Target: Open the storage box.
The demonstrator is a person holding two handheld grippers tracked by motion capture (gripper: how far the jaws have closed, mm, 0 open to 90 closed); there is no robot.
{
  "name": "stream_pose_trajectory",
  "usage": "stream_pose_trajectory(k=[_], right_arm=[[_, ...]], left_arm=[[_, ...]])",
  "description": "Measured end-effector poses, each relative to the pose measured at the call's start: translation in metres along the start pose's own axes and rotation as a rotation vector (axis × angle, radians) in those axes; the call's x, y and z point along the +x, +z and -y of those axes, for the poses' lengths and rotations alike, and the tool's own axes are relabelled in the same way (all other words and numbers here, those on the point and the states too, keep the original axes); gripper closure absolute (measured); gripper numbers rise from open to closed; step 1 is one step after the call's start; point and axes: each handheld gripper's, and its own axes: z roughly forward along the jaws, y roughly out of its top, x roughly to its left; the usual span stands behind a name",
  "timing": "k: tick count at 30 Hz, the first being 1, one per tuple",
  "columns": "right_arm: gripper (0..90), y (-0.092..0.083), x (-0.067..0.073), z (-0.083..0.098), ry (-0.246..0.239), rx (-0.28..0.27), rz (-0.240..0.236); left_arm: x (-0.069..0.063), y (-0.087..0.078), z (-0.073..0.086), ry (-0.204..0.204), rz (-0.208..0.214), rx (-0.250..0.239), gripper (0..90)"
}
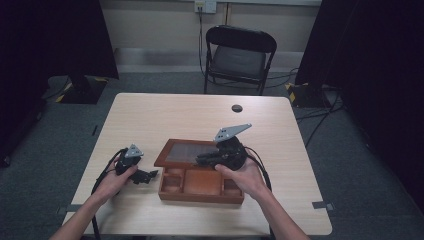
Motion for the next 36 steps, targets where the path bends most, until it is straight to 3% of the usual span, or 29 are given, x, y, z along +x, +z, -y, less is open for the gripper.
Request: stream_pose_trajectory(k=[36], right_arm=[[82.4, -0.007, -0.007, -0.017, 0.009, -0.030, 0.030]], left_arm=[[0.001, 0.000, 0.000, 0.009, -0.001, 0.006, 0.0]])
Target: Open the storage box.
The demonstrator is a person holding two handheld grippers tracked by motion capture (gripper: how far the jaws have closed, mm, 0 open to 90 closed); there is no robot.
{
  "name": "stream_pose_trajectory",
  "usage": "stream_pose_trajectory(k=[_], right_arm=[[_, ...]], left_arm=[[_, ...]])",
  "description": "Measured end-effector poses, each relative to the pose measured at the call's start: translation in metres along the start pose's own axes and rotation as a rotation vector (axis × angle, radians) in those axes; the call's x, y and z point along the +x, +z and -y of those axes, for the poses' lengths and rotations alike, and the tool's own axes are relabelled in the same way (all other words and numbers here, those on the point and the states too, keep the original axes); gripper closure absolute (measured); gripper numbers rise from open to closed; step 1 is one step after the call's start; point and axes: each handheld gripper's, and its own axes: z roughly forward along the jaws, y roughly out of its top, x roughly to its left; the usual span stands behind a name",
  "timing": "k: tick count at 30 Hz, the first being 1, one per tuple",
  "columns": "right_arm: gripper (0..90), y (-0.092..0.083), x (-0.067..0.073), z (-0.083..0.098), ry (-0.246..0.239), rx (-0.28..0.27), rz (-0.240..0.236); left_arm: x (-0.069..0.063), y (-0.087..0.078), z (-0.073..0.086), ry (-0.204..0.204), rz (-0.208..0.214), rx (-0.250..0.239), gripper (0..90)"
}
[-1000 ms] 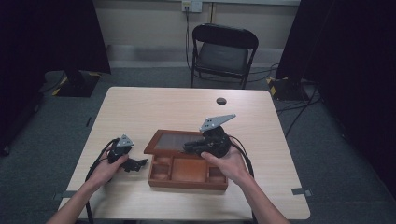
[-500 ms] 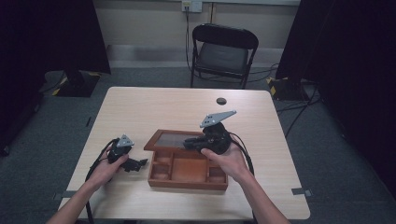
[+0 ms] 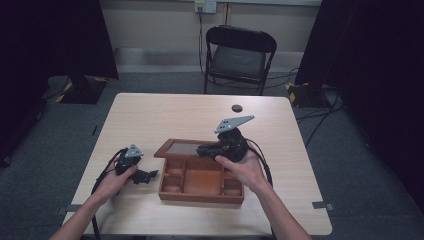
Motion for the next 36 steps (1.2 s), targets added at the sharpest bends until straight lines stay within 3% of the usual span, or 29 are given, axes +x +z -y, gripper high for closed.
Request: stream_pose_trajectory(k=[36], right_arm=[[82.8, -0.005, -0.008, -0.016, -0.016, -0.004, 0.029]], left_arm=[[-0.001, 0.000, 0.000, -0.006, -0.001, 0.001, 0.0]])
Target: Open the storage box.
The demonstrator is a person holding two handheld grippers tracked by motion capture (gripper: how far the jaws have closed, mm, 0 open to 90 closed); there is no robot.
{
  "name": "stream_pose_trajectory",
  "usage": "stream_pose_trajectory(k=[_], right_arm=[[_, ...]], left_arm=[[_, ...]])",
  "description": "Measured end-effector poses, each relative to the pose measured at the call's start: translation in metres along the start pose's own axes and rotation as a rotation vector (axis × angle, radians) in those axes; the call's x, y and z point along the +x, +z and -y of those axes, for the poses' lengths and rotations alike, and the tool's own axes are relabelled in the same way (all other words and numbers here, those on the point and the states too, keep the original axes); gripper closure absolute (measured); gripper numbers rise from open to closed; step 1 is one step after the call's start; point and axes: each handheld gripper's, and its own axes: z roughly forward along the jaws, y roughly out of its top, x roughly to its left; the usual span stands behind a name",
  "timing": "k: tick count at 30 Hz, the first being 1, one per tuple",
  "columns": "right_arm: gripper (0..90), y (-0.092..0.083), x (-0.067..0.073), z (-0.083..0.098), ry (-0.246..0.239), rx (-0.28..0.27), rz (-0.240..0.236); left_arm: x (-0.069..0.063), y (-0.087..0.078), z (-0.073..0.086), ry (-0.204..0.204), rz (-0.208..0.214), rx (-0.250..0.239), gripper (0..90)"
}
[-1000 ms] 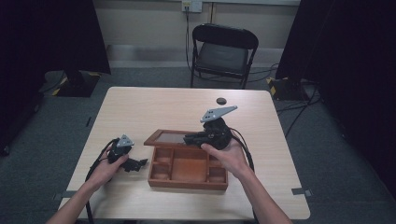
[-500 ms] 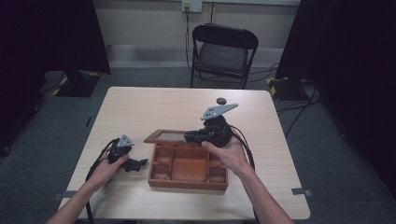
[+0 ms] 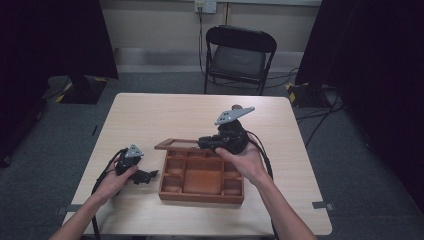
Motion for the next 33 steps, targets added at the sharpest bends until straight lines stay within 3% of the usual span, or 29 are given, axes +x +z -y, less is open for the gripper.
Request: stream_pose_trajectory(k=[33], right_arm=[[83.0, -0.001, -0.009, -0.011, 0.018, 0.001, -0.004]], left_arm=[[0.000, 0.000, 0.000, 0.000, 0.000, 0.000, 0.0]])
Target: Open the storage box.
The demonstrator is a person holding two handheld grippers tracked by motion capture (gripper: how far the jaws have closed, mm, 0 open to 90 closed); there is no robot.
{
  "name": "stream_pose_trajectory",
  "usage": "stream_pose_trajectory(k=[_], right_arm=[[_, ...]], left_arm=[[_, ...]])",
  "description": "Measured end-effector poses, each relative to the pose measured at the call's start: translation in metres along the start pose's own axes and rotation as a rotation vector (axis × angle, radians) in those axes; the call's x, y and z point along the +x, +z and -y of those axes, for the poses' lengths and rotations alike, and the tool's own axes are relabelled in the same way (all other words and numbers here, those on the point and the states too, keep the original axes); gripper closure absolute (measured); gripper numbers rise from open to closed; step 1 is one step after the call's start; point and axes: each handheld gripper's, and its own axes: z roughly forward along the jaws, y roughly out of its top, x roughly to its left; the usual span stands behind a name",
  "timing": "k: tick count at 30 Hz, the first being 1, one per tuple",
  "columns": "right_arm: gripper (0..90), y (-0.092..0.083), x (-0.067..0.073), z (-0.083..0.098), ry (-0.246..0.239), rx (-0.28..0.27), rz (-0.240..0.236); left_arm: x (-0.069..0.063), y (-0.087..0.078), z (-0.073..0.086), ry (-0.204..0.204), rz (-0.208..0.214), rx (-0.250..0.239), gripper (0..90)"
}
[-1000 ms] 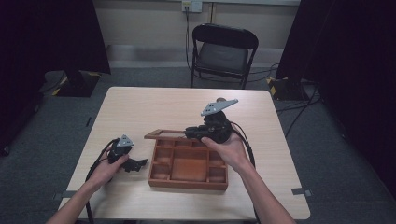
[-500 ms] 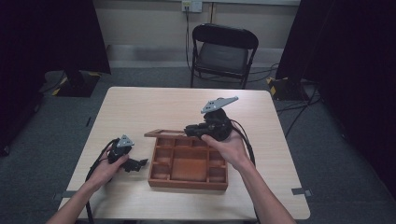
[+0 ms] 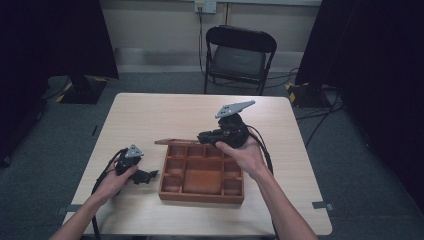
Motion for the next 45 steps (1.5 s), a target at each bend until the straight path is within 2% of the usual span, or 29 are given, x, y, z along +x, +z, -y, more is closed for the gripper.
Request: stream_pose_trajectory(k=[45], right_arm=[[82.5, -0.001, -0.014, -0.015, 0.017, 0.008, -0.001]], left_arm=[[0.000, 0.000, 0.000, 0.003, 0.000, 0.002, 0.0]])
